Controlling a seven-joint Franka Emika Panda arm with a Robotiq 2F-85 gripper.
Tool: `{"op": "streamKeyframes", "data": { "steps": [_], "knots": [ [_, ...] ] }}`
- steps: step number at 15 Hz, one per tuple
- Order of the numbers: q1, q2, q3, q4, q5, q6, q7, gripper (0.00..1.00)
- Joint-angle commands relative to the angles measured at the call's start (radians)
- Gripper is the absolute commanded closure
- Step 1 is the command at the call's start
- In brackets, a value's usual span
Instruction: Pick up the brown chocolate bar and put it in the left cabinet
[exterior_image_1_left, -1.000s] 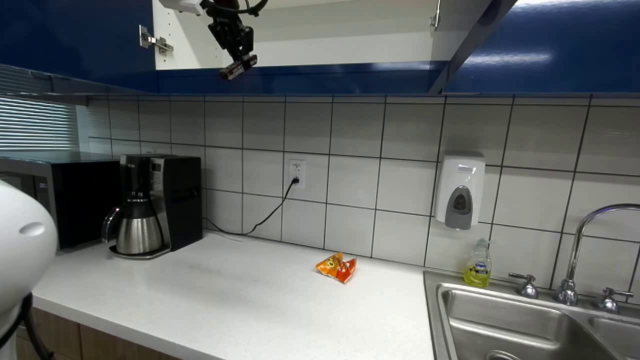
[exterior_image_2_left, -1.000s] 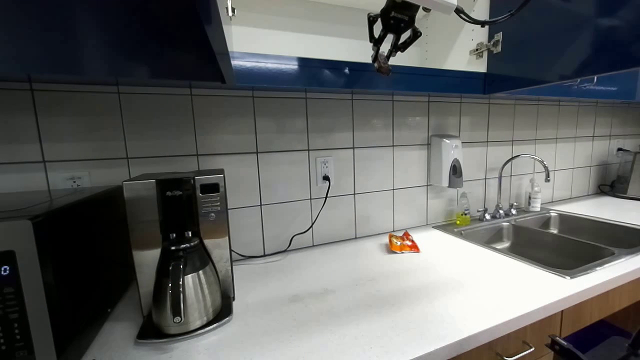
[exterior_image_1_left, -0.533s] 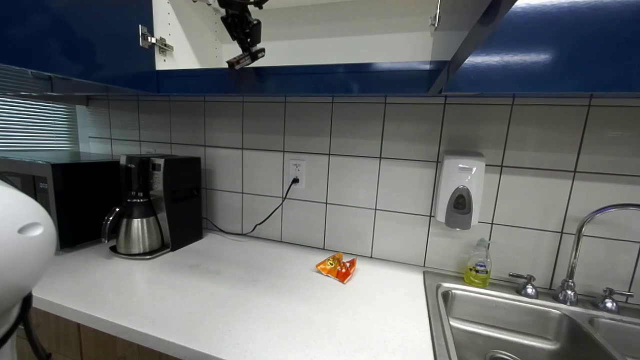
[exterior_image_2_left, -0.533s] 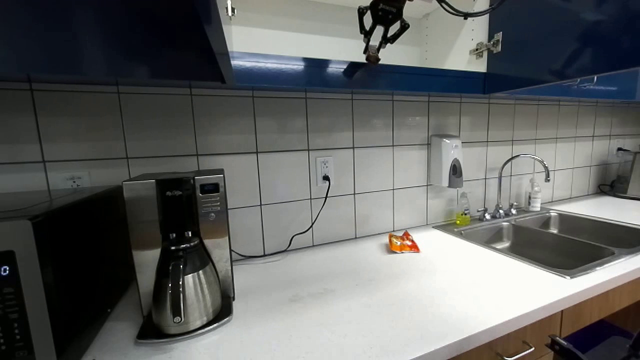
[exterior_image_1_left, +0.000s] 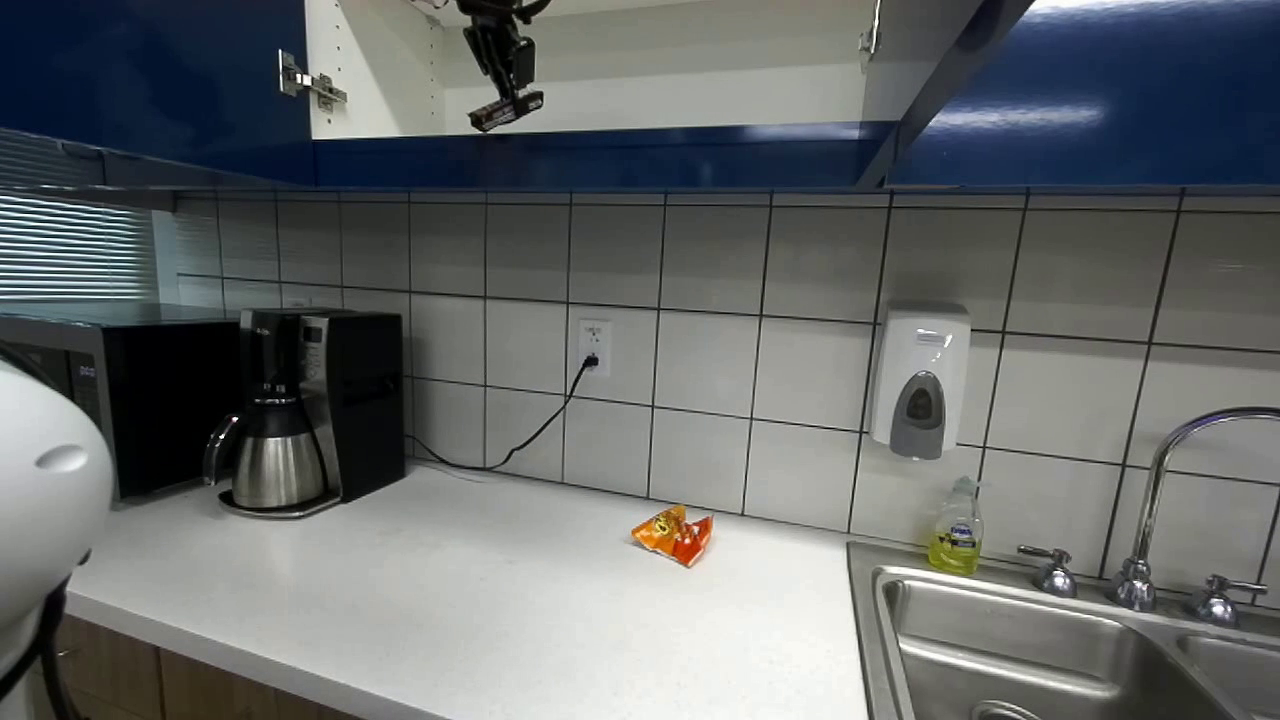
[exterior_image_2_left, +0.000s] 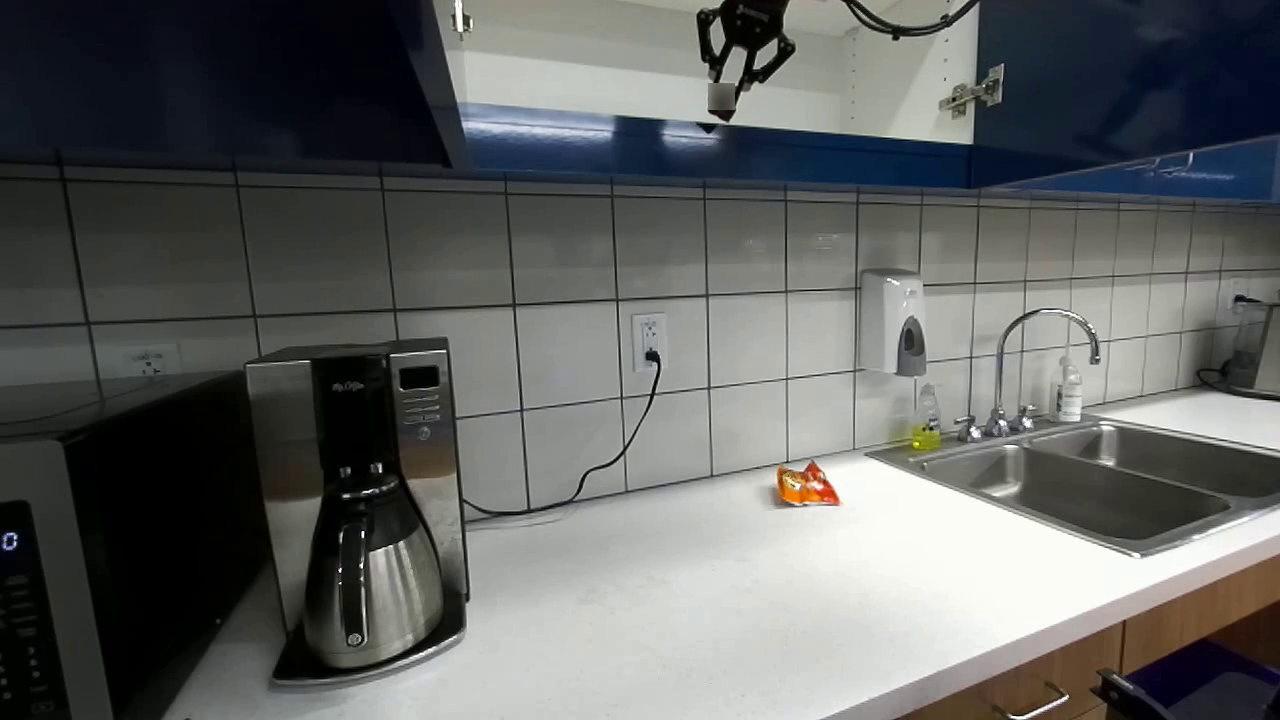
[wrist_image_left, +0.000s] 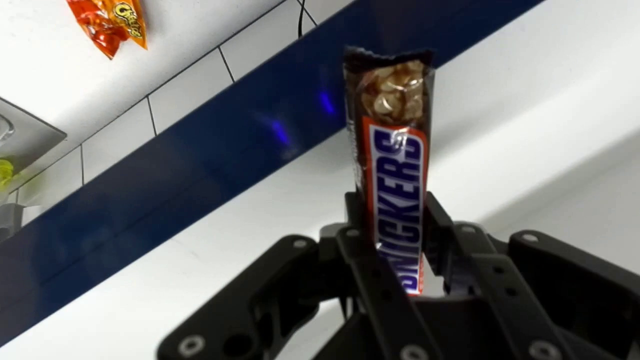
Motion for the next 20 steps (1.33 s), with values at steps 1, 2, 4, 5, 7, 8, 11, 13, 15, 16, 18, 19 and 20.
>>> {"op": "streamKeyframes", "data": {
  "steps": [1,2,4,5,7,8,11,13,15,16,18,19,20],
  "knots": [
    [0.005,0.096,0.007,0.142,-0.024,-0.037,0.078,0.93],
    [0.010,0.116,0.005,0.167,-0.025,-0.039,0.092,0.93],
    [0.019,0.152,0.000,0.212,-0.027,-0.041,0.112,0.93],
    [0.022,0.170,-0.004,0.233,-0.028,-0.041,0.123,0.93],
    [0.030,0.203,-0.009,0.271,-0.034,-0.043,0.141,0.93],
    [0.034,0.221,-0.012,0.294,-0.038,-0.048,0.150,0.93],
    [0.025,0.249,-0.005,0.334,-0.045,-0.066,0.164,0.93],
    [0.026,0.268,-0.007,0.363,-0.047,-0.084,0.165,0.93],
    [0.027,0.283,-0.007,0.388,-0.052,-0.102,0.170,0.93],
    [0.027,0.291,-0.008,0.400,-0.055,-0.112,0.174,0.93],
    [0.028,0.304,-0.009,0.429,-0.063,-0.143,0.184,0.49],
    [0.028,0.315,-0.009,0.444,-0.068,-0.155,0.191,0.44],
    [0.029,0.324,-0.009,0.459,-0.074,-0.168,0.199,0.37]
  ]
}}
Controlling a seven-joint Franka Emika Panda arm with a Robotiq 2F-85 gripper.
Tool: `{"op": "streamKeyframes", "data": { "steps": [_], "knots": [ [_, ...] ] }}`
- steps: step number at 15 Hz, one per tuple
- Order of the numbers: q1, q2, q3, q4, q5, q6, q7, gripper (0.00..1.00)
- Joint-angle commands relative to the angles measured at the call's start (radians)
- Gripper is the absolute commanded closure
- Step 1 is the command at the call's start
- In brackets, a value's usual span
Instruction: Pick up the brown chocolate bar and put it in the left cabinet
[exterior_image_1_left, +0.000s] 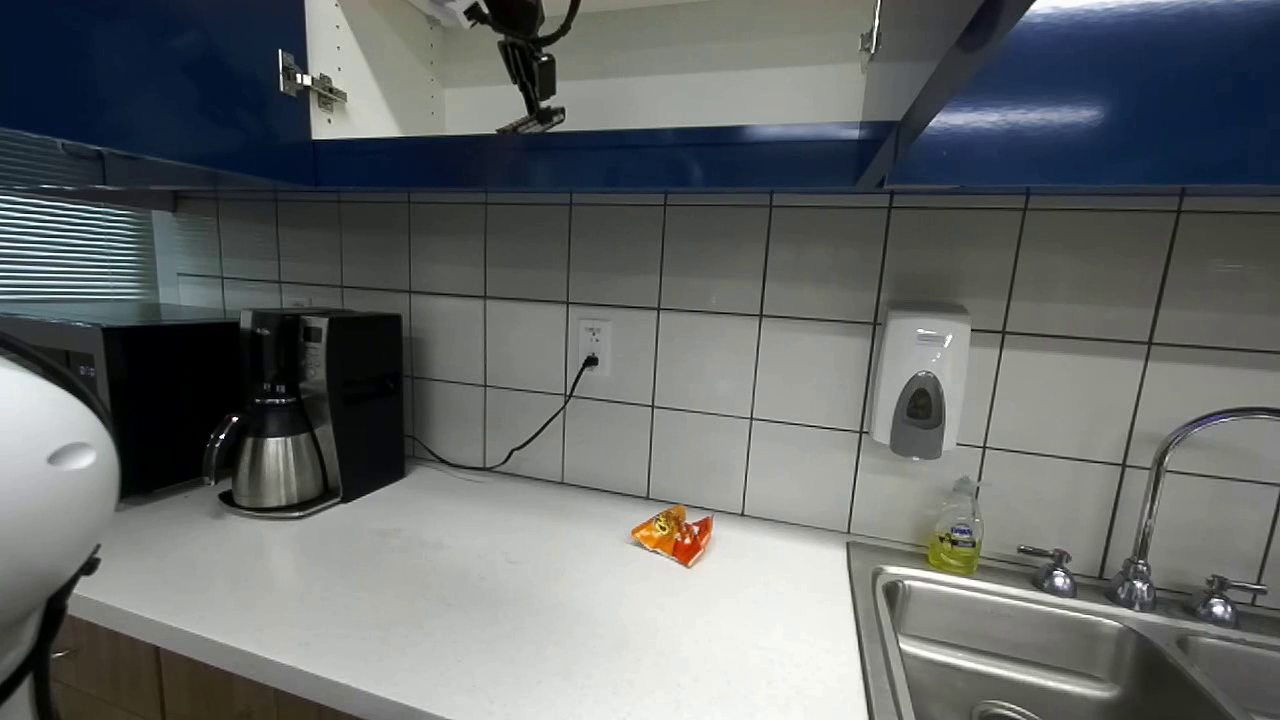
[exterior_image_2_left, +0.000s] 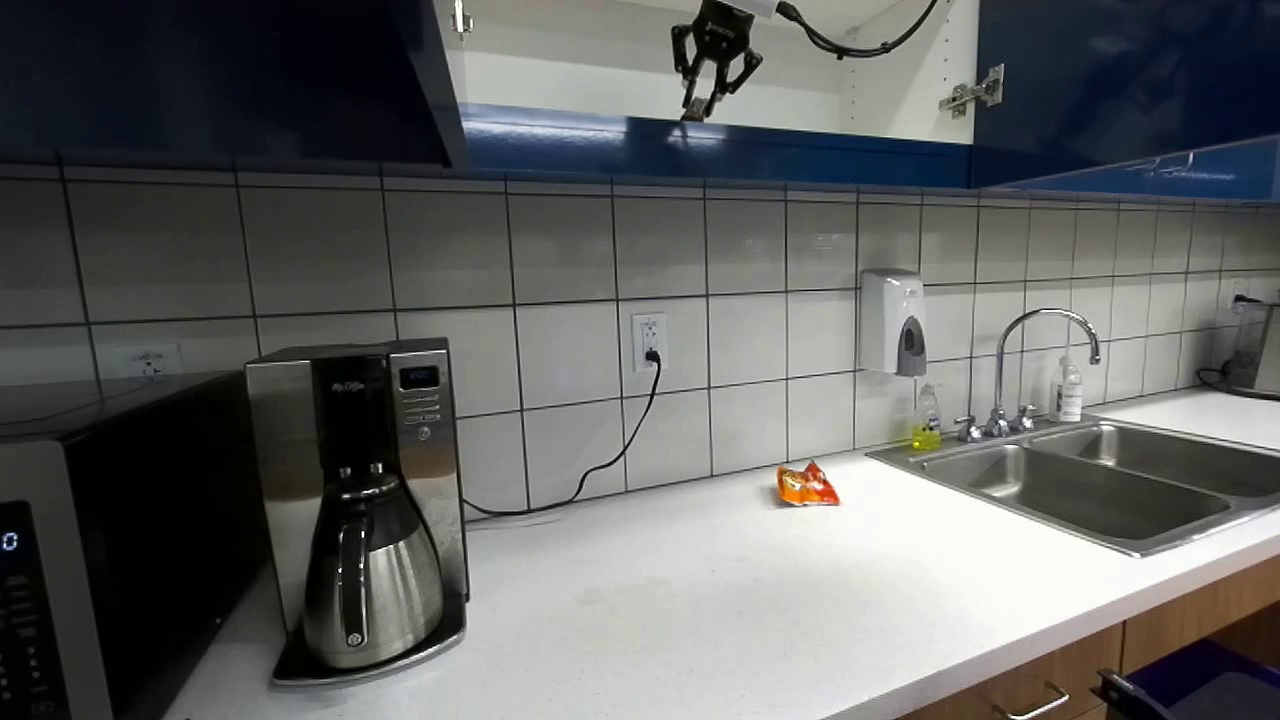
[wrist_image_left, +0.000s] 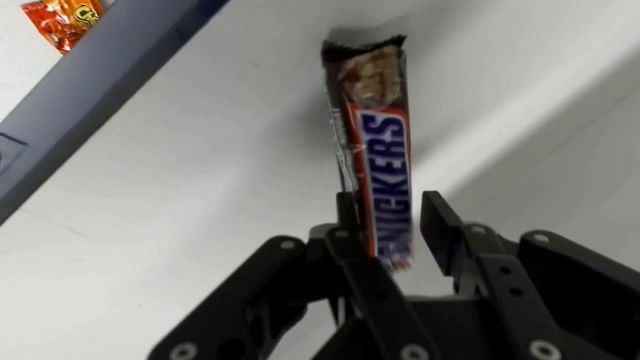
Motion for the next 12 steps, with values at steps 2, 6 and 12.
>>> {"op": "streamKeyframes", "data": {
  "steps": [2,6,12],
  "knots": [
    [0.007,0.066,-0.003,0.121,-0.036,-0.092,0.050,0.22],
    [0.005,0.083,-0.003,0.144,-0.033,-0.109,0.052,0.00],
    [0.001,0.058,-0.007,0.104,-0.032,-0.088,0.039,0.00]
  ]
}}
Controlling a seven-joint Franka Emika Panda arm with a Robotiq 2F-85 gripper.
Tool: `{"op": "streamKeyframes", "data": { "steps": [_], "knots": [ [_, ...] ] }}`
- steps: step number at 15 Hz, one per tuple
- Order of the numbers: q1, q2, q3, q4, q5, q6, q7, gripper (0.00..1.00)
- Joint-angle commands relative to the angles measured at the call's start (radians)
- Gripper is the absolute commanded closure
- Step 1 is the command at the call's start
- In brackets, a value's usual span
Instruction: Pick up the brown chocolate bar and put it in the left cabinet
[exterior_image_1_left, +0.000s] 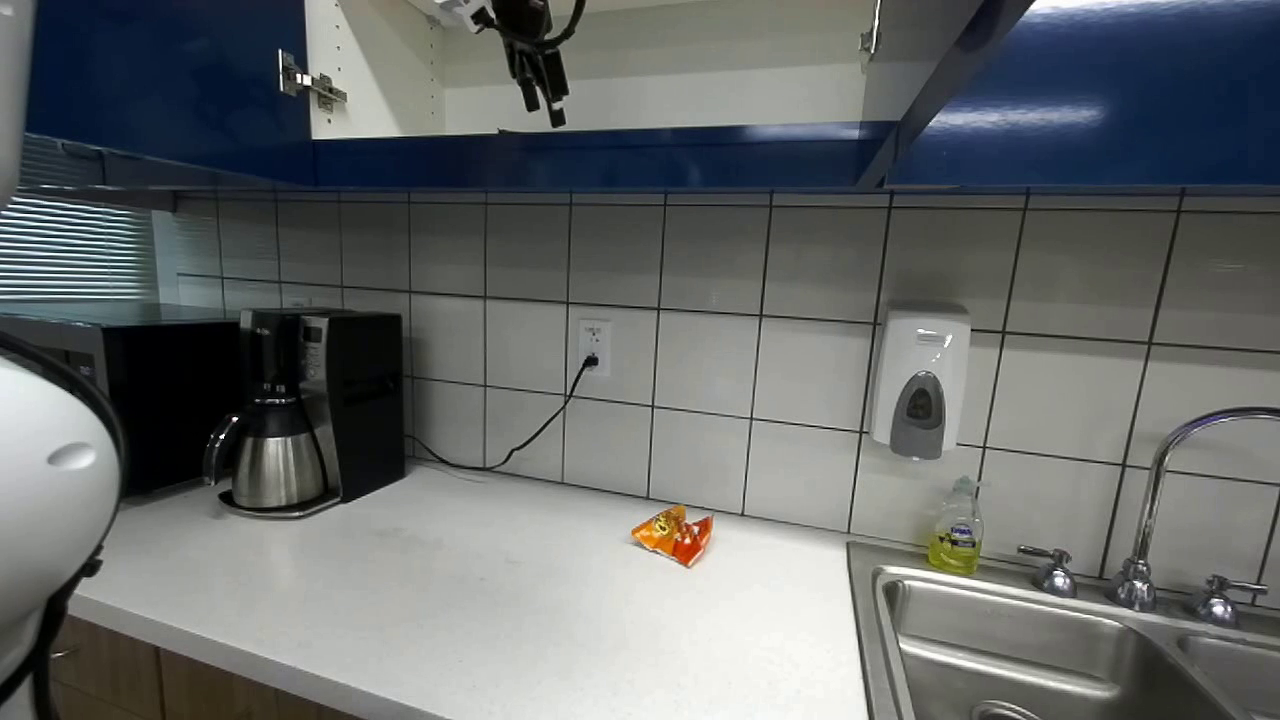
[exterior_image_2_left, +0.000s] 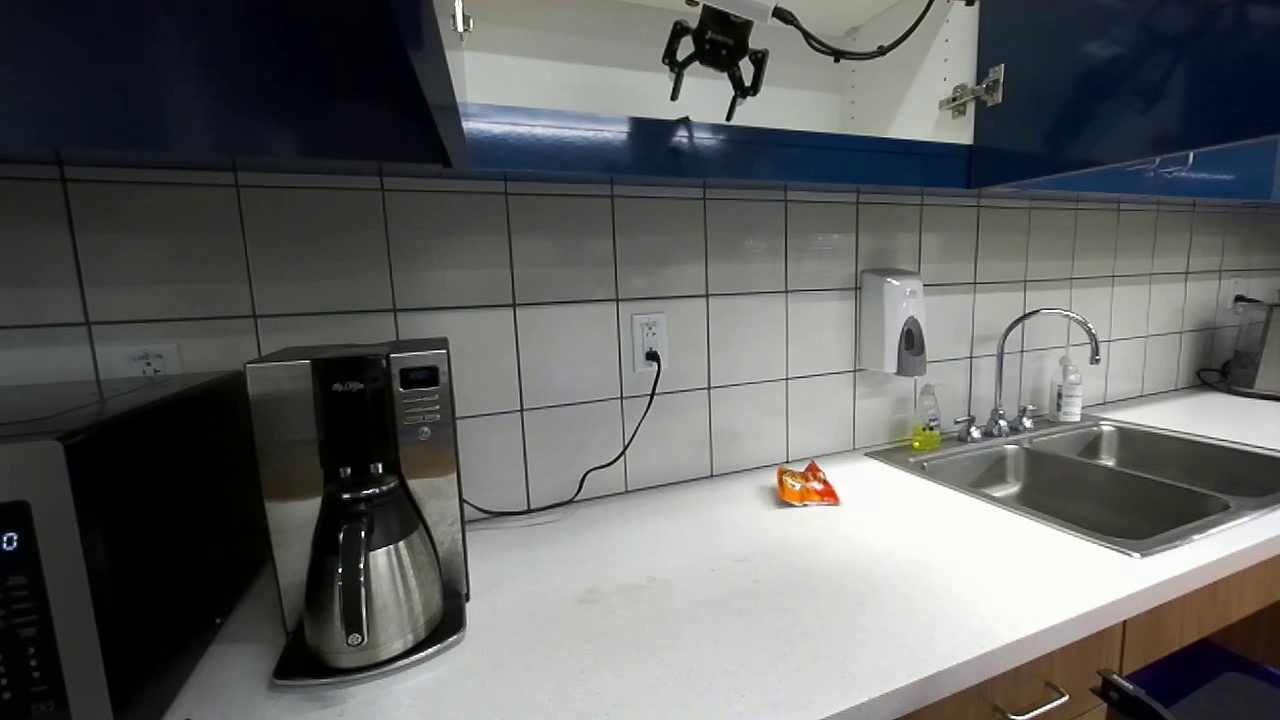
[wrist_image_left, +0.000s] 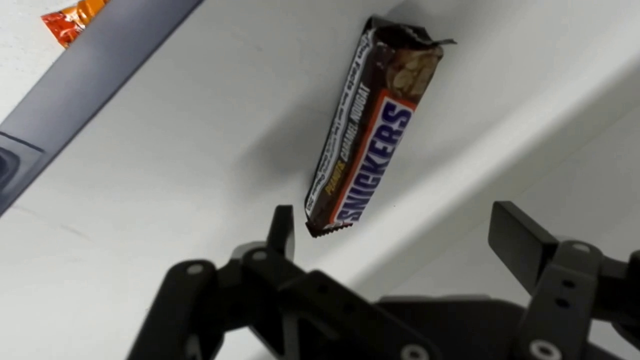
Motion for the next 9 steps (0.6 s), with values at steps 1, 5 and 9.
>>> {"op": "streamKeyframes", "data": {
  "steps": [1,5,9],
  "knots": [
    [0.000,-0.014,-0.005,0.000,-0.016,-0.017,0.009,0.00],
    [-0.004,-0.055,-0.008,-0.048,-0.011,0.008,-0.018,0.00],
    [-0.006,-0.108,-0.010,-0.117,-0.007,0.027,-0.038,0.00]
  ]
}}
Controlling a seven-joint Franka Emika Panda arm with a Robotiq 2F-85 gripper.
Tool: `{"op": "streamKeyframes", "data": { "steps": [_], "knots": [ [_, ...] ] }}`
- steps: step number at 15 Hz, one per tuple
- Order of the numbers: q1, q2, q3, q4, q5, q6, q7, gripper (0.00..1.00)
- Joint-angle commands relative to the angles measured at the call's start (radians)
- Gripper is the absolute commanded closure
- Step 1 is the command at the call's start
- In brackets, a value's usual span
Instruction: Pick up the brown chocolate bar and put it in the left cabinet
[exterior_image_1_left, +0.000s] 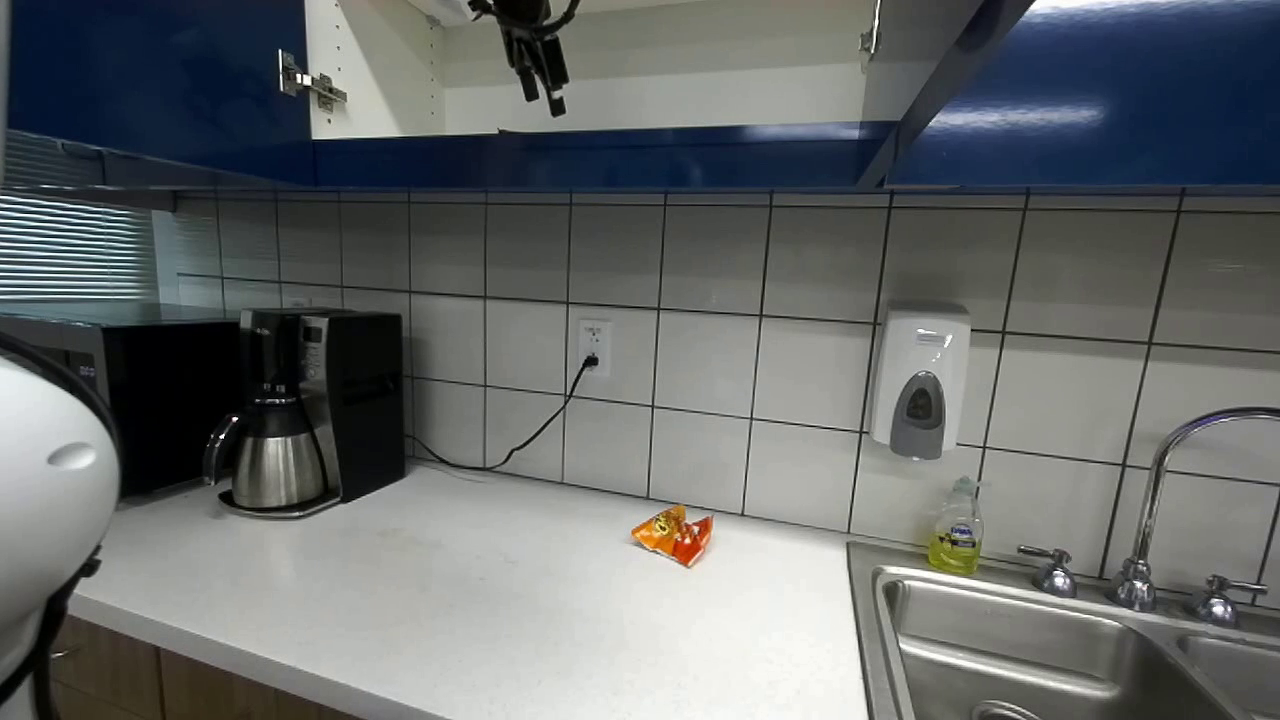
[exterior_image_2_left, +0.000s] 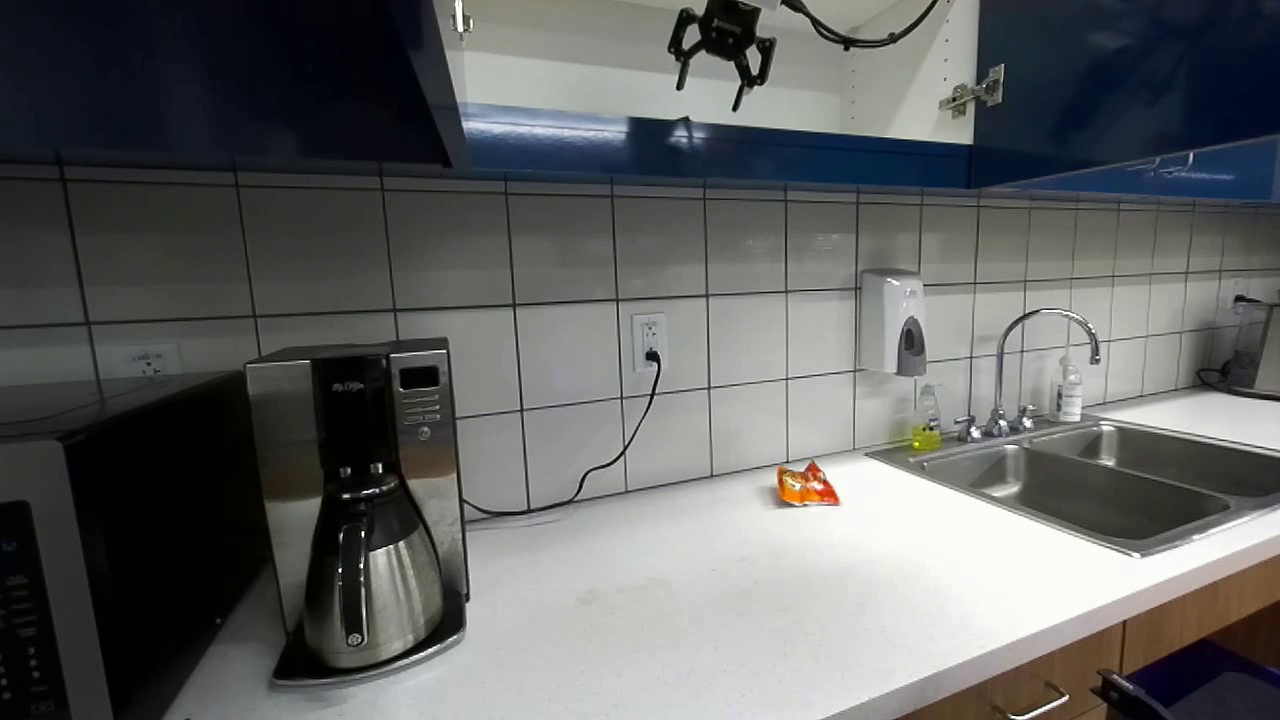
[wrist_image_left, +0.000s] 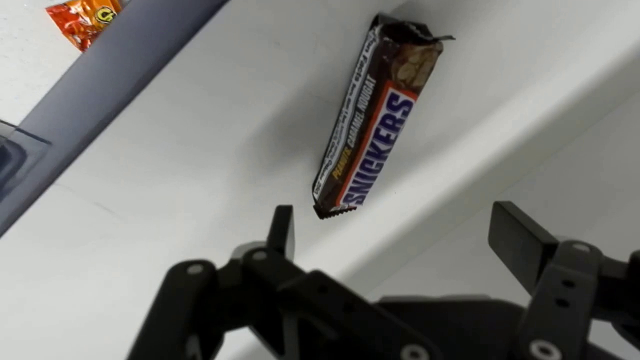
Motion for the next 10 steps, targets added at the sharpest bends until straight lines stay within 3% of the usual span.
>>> {"op": "streamKeyframes", "data": {
  "steps": [1,10],
  "knots": [
    [-0.006,-0.084,-0.004,-0.109,-0.007,0.029,-0.032,0.00],
    [-0.004,-0.283,-0.006,-0.427,-0.012,0.189,-0.074,0.00]
  ]
}}
